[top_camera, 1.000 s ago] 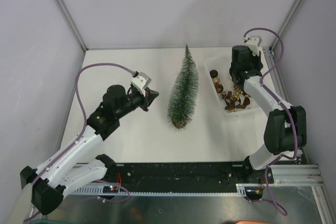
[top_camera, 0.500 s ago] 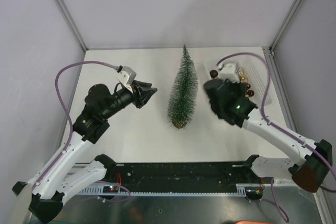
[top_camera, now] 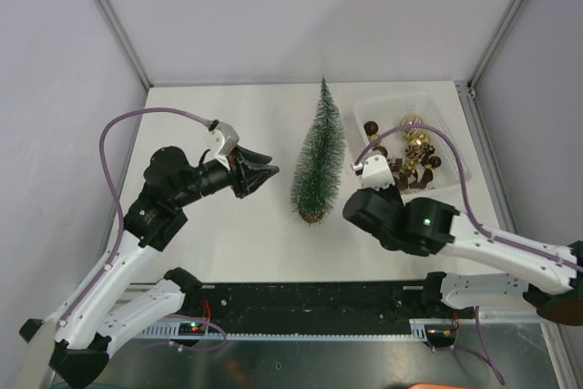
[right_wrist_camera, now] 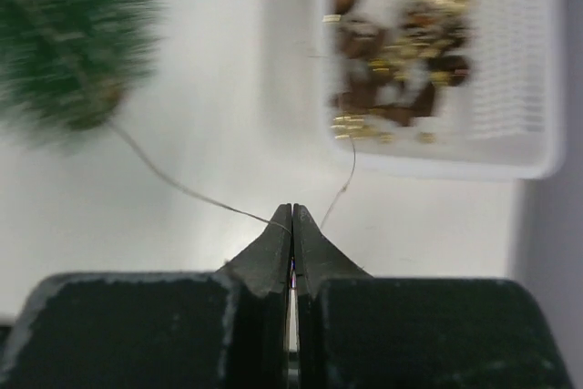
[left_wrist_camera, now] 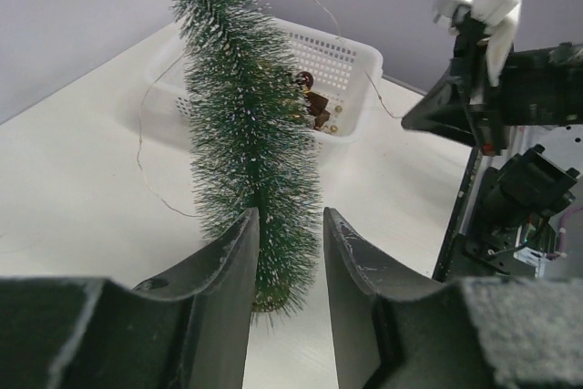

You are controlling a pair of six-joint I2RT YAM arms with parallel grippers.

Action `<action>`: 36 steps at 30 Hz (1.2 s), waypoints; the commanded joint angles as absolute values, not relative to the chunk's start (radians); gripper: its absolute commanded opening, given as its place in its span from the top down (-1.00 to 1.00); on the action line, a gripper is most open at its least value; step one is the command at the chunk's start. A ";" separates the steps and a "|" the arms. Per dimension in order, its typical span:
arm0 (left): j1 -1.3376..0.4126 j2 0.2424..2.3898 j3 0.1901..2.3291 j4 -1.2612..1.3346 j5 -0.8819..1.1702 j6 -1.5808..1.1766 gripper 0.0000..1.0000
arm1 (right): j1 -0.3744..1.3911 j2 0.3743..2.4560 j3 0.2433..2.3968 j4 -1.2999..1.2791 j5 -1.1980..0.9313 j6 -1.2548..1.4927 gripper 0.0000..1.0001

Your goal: Decorate the small christmas tree

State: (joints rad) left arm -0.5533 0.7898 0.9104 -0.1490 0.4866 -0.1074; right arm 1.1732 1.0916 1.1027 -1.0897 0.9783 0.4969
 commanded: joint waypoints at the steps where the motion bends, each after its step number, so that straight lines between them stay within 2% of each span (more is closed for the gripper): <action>1: -0.560 0.779 0.908 -0.156 0.557 -0.111 0.22 | 1.214 0.952 1.114 -0.848 0.490 0.393 1.00; 4: -0.575 0.774 0.895 -0.168 0.588 -0.093 0.23 | 1.214 0.896 1.031 -0.665 0.253 0.401 0.99; 7: -0.588 0.772 0.885 -0.198 0.635 -0.057 0.23 | 1.211 0.894 0.959 -0.479 0.139 0.448 0.98; 14: -0.630 0.758 0.832 -0.296 0.711 0.060 0.21 | 1.178 0.945 0.859 -0.128 0.048 0.540 1.00; 22: -0.666 0.746 0.776 -0.382 0.786 0.173 0.18 | 1.128 0.932 0.783 0.144 -0.015 0.635 1.00; 29: -0.684 0.730 0.751 -0.412 0.851 0.194 -0.06 | 1.111 0.940 0.746 0.229 -0.004 0.655 1.00; 36: -0.694 0.718 0.701 -0.413 0.787 0.254 -0.13 | 1.115 0.989 0.668 0.393 -0.012 0.726 1.00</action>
State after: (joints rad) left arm -0.6819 0.7319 0.7284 -0.4114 0.8120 0.1864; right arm 1.1149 0.9611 0.7036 0.2352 0.0021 0.6670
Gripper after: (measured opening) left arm 0.565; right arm 0.010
